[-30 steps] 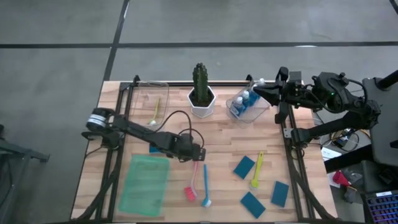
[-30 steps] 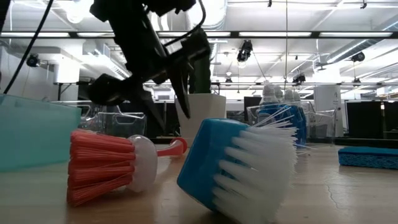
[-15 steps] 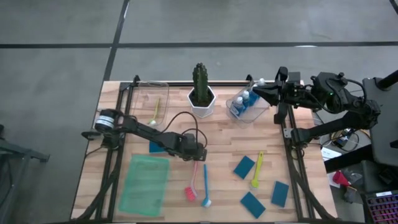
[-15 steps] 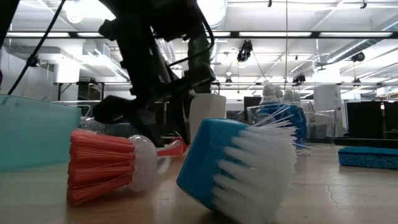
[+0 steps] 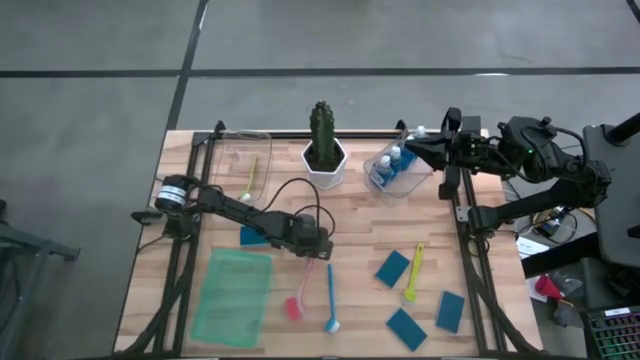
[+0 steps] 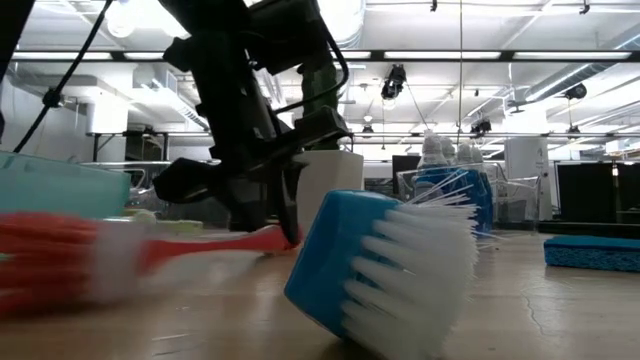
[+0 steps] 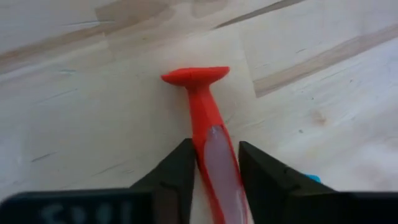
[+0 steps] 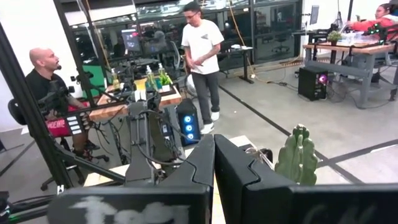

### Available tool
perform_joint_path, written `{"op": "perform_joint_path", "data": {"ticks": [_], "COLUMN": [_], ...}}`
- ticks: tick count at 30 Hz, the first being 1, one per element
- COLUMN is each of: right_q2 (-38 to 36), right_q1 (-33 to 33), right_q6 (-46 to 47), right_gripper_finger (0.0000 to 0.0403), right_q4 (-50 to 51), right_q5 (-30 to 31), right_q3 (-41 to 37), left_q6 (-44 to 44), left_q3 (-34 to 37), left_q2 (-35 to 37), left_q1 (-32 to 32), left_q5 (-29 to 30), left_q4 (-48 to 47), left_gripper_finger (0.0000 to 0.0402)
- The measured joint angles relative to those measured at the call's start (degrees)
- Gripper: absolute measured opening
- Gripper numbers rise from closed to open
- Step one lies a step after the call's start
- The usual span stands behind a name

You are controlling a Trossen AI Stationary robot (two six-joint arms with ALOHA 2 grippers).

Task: Pick & Place Kitchen Sink Supplies
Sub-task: Put the red dish brush into the left transparent bin

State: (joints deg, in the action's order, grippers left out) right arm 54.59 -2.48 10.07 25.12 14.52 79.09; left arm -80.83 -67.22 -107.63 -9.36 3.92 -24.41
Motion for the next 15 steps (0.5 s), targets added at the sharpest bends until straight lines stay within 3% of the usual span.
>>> {"op": "perform_joint_path", "data": {"ticks": [4,15], "right_q2": [0.00,0.00], "right_q1": [-0.01,0.00], "right_q6": [-0.11,0.01], "right_gripper_finger": [0.0008,0.0008], "right_q4": [-0.03,-0.23], "right_q5": [0.14,0.61], "right_q3": [0.00,0.00], "left_q6": [0.96,2.62], "left_q3": [0.04,0.08], "left_q2": [0.02,5.06], "left_q1": [0.36,2.58], "left_q5": [-0.25,-1.61], "left_q4": [0.42,1.95], "left_gripper_finger": [0.0061,0.0088]}}
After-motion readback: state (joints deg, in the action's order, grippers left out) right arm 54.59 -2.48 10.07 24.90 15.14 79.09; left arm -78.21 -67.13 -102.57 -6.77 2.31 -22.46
